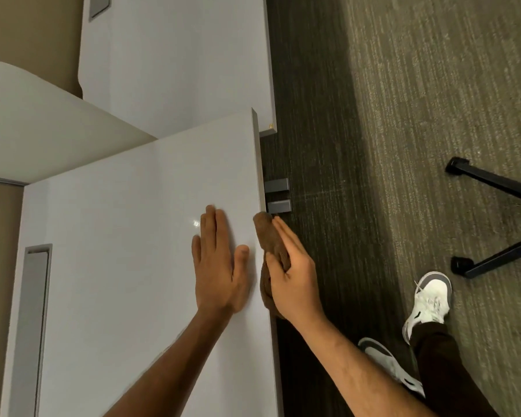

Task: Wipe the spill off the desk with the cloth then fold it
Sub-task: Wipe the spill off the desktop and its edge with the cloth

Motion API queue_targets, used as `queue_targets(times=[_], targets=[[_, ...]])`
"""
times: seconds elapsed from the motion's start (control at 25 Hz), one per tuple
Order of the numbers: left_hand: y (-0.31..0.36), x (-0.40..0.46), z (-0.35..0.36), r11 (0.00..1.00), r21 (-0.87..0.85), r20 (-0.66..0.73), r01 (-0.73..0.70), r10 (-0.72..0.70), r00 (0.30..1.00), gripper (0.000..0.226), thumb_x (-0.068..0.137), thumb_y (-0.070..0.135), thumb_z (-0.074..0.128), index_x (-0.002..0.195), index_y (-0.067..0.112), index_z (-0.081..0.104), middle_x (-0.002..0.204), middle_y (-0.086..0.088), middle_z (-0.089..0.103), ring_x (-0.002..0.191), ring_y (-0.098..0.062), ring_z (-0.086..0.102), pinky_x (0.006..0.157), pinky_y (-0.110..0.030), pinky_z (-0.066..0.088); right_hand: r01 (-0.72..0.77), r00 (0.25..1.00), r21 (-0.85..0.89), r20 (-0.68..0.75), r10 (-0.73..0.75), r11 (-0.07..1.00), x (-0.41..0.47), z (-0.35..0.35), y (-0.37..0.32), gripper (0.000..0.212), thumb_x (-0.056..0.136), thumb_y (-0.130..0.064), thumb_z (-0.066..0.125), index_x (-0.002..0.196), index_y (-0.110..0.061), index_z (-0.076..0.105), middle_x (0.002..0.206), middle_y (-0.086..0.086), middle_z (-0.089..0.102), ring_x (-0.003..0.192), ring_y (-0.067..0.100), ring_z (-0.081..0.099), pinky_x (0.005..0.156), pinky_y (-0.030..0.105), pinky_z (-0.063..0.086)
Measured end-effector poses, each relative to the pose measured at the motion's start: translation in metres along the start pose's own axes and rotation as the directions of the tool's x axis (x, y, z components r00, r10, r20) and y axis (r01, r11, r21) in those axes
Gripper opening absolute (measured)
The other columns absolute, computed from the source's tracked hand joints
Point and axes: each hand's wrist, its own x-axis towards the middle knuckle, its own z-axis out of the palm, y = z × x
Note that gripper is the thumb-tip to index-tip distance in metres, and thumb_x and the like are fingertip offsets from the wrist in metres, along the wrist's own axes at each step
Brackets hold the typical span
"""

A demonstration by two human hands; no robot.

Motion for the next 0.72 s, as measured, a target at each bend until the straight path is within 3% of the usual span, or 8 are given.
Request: queue_targets(times=[0.24,0.4,0.72], targets=[[0.002,0.000,-0.002,1.000,-0.009,0.006,-0.006,0.006,1.000,0.083,0.101,0.070,0.009,0.167,0.020,0.000,0.176,0.007,-0.009,0.162,-0.008,-0.008,0.131,-0.041,-0.003,0.058,0.998,-0.052,-0.013,-0.058,0.997,0.080,0.004,-0.029,0.056,0.100,-0.005,0.057,0.152,-0.018,0.042,0.160,-0.002,0.041,0.149,0.012,0.035,0.124,0.037,0.030],[0.003,-0.001,-0.004,1.000,-0.008,0.013,-0.008,0.008,1.000,0.084,0.101,0.071,0.009,0.167,0.020,0.000,0.176,0.005,-0.007,0.162,-0.010,-0.007,0.132,-0.044,-0.001,0.058,0.998,-0.037,0.009,-0.058,0.998,0.111,0.000,-0.041,0.053,0.101,-0.006,0.056,0.151,-0.015,0.044,0.158,0.000,0.044,0.147,0.011,0.038,0.124,0.035,0.029],[0.005,0.003,-0.008,0.998,0.063,0.079,-0.011,0.006,0.997,0.089,0.098,0.074,0.008,0.167,0.019,-0.008,0.175,0.003,-0.015,0.162,-0.014,-0.013,0.131,-0.047,-0.002,-0.019,0.979,-0.045,0.201,0.028,0.999,0.025,-0.026,-0.008,0.059,0.098,-0.006,0.060,0.150,-0.031,0.046,0.151,-0.018,0.049,0.139,-0.008,0.041,0.119,0.030,0.037]])
